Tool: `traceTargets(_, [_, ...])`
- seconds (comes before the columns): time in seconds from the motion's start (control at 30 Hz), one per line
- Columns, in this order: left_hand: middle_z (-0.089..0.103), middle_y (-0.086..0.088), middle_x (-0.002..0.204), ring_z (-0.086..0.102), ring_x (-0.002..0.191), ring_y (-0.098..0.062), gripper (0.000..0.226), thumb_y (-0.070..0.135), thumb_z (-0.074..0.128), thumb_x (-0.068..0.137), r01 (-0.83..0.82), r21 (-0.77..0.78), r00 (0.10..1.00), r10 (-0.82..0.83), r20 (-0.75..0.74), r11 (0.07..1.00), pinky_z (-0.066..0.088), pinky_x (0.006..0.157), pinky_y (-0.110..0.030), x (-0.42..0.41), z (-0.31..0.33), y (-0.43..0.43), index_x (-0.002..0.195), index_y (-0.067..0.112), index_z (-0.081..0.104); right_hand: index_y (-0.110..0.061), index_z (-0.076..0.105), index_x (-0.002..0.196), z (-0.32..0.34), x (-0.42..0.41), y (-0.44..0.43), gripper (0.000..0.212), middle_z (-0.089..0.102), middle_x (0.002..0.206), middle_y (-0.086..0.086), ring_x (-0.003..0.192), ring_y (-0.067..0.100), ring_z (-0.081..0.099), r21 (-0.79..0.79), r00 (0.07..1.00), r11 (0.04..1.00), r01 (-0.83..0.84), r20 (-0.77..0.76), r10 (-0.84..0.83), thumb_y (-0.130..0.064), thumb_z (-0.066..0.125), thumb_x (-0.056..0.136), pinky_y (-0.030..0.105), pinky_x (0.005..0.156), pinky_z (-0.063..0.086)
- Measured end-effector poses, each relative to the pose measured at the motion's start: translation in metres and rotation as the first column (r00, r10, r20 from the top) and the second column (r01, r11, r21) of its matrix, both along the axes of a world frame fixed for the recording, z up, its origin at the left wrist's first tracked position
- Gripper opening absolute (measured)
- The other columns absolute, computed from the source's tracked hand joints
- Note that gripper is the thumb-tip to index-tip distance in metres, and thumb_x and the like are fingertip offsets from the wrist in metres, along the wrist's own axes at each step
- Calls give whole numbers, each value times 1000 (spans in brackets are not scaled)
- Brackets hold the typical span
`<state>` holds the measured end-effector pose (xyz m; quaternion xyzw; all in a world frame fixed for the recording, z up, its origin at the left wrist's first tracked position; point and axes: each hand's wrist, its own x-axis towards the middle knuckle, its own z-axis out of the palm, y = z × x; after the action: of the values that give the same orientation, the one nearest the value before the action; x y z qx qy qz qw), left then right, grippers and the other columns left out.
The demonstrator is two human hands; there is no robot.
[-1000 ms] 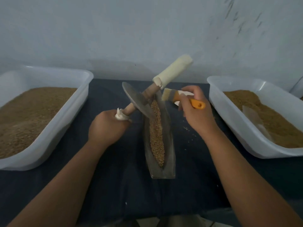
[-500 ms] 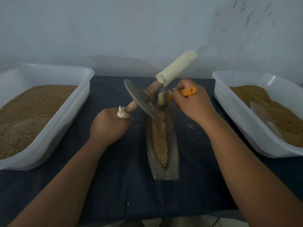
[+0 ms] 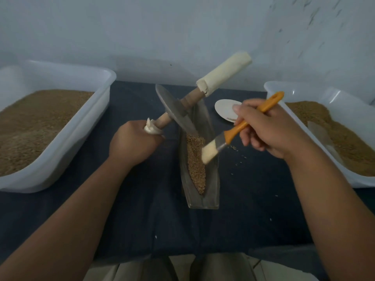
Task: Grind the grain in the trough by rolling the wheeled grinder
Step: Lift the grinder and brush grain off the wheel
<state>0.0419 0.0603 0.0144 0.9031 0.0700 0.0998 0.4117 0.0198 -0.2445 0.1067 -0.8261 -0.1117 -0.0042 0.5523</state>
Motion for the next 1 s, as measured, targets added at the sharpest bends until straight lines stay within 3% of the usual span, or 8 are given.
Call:
traceTargets(0.17, [66,25,74,64,65,-11,12,51,73,76,18,27,1000,-18,-2,999,44,57,-31,-1,1,0,81,43,65,-18,67,74,-15,-7,13,36,57,51,13,35,16,40,-40,959,980,-197,-214,184,-39,56,101,21,38,32])
traceTargets(0.3, [68,18,72,65,66,-13,20,53,70,73,-8,25,1000,8,-11,1000,47,58,-32,0,0,-1,78,34,66,-17,67,78,-17,3,25,35,65,56,12,39,18,49,-234,991,963,-130,-71,117,-32,53,105,25,39,39])
traceTargets(0.37, [68,18,72,65,66,-13,24,52,70,73,-15,21,1000,15,-14,1000,45,57,-31,0,-1,-1,75,28,66,-18,67,76,-13,8,26,34,64,55,13,39,18,48,-202,995,974,-102,-29,98,-33,53,104,26,38,38])
traceTargets(0.47, [67,15,68,65,66,-13,21,50,73,73,-14,16,1000,15,-21,1000,42,57,-30,1,-1,0,74,30,66,-20,66,71,-6,12,20,35,56,49,14,35,19,38,-74,985,986,-149,-96,141,-39,53,97,23,40,32])
traceTargets(0.57, [66,13,65,65,66,-15,17,50,73,73,-6,22,1000,6,-19,1000,43,58,-31,1,0,0,75,35,66,-21,67,72,-14,12,24,34,55,48,12,34,16,38,-140,946,950,-281,-209,248,-38,52,98,22,40,32])
traceTargets(0.7, [65,10,64,65,66,-16,16,49,75,74,-6,19,1000,6,-1,1000,41,58,-32,0,1,0,75,36,66,-19,69,80,-20,18,35,31,63,54,9,40,17,46,-311,974,924,-220,-128,188,-34,50,100,25,40,40])
traceTargets(0.87, [66,6,63,65,65,-17,26,49,74,74,-27,26,1000,28,-14,999,40,57,-31,1,-2,0,71,24,65,-22,67,71,-12,25,30,37,56,48,12,34,18,38,-160,983,973,-167,-107,152,-42,50,96,22,38,32])
traceTargets(1.0, [67,17,68,65,65,-15,16,50,72,74,-18,32,1000,19,-10,999,40,56,-30,1,0,1,78,36,66,-19,68,74,-23,18,37,35,59,50,11,36,18,41,-254,964,935,-249,-158,214,-39,49,97,24,38,35])
